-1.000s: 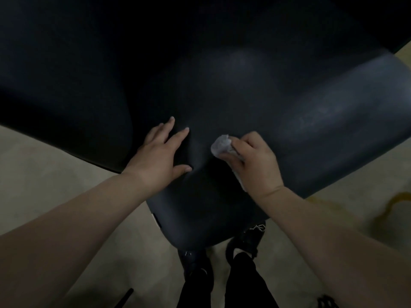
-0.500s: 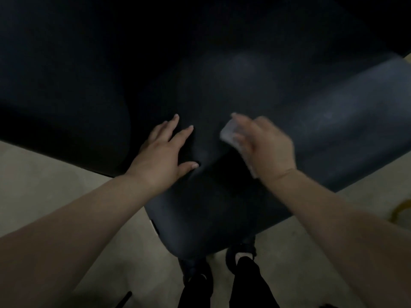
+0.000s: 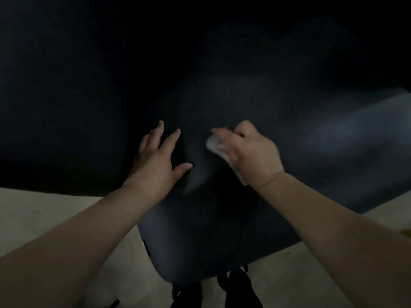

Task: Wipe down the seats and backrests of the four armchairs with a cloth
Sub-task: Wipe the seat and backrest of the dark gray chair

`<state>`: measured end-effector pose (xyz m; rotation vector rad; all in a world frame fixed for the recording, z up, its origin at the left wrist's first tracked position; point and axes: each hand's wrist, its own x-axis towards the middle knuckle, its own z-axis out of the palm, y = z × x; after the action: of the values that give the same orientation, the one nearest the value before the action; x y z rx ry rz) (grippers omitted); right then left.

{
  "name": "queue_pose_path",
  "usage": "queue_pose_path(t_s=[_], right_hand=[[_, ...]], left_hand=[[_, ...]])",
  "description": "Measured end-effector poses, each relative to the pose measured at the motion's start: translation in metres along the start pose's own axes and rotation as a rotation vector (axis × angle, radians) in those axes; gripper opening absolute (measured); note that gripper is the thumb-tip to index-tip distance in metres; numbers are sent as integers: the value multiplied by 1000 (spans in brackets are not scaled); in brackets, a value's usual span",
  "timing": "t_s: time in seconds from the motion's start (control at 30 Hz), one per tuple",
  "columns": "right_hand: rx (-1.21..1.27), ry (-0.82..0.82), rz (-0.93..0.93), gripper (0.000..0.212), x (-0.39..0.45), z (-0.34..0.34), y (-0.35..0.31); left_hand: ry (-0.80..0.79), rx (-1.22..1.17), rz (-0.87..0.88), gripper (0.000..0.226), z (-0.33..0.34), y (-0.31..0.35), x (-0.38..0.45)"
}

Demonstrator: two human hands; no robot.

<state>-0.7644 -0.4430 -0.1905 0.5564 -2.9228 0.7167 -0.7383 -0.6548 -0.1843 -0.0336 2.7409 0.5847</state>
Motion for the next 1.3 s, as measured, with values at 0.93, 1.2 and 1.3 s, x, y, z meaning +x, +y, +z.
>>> queue_pose_path(t_s=[0.93, 1.2, 1.3], right_hand=[[263, -24, 363, 33, 41, -32, 14], [484, 3, 582, 31, 46, -152, -36], [553, 52, 592, 30, 54, -192, -67]], left_hand=[[-75, -24, -36, 79, -38, 29, -6], [19, 13, 57, 63, -154, 96, -44], [88, 4, 123, 56, -197, 121, -61]])
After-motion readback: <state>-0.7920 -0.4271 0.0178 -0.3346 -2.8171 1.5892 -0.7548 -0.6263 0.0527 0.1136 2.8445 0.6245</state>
